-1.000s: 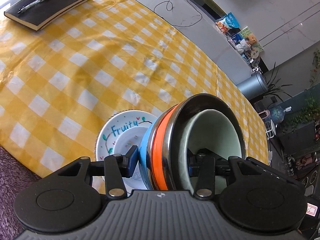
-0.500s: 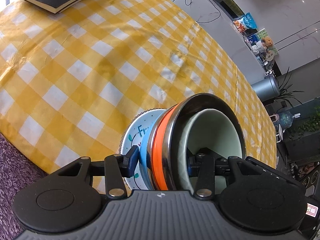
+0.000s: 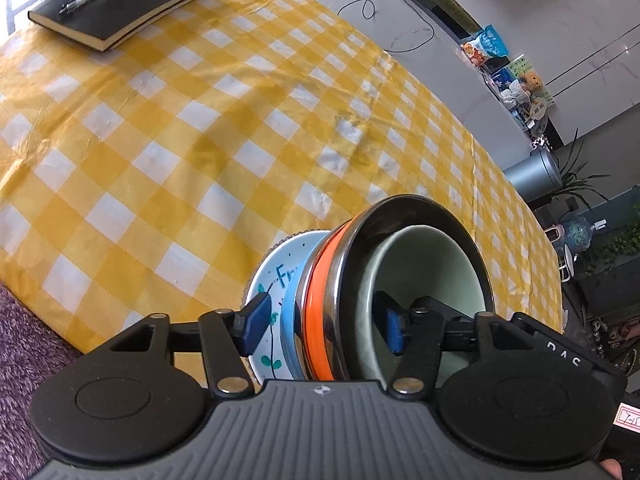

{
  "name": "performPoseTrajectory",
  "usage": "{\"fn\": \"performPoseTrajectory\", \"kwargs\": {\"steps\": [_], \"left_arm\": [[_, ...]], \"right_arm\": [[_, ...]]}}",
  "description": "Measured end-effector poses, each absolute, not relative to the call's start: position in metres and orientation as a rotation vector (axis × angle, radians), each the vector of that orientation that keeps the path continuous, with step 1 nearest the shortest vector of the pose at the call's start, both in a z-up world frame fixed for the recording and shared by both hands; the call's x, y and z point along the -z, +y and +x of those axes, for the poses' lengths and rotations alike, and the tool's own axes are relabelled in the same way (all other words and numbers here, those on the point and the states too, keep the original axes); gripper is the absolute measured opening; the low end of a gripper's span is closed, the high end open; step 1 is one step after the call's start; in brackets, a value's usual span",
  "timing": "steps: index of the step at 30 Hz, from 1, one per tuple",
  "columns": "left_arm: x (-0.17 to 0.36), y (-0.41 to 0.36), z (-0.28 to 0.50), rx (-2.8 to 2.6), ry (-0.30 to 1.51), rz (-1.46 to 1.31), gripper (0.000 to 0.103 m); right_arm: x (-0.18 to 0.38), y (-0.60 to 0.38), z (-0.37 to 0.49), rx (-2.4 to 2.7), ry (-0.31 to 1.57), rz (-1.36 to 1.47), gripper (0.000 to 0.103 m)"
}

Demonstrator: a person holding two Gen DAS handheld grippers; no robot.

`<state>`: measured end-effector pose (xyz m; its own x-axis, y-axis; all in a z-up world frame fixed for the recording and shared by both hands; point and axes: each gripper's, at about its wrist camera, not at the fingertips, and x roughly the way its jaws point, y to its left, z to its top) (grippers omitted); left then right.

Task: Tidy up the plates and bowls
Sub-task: 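Open both tools and withdraw from the stacked bowls and plates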

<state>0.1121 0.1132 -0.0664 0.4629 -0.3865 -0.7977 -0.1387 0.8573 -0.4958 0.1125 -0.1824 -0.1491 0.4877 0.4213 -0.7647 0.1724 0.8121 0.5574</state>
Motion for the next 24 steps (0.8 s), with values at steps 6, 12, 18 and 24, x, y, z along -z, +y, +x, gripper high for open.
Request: {"fn": "performPoseTrajectory", "kwargs": {"steps": [6, 12, 18, 24], "left_arm": [[0.049, 0.119, 0.105, 0.142, 1.007, -0.533, 0.074], [0.018, 0.118, 0.087, 0.132, 0.872, -0.455, 0.072], [-0.019, 0.099, 0.051, 0.108, 0.663, -0.213, 0.071], [-0.038, 0.069, 0.005, 0.137, 0.505, -0.005, 0.071]], "right_arm": [[0.137, -0.189, 0.104, -0.154, 1.023, 0.607, 0.072], [0.117, -0.190, 0.088, -0.139, 0.951, 0.535, 0.077], [0.088, -0.187, 0.053, -0.127, 0.811, 0.382, 0.081], [0.067, -0.182, 0.005, -0.107, 0.628, 0.230, 0.086]]}}
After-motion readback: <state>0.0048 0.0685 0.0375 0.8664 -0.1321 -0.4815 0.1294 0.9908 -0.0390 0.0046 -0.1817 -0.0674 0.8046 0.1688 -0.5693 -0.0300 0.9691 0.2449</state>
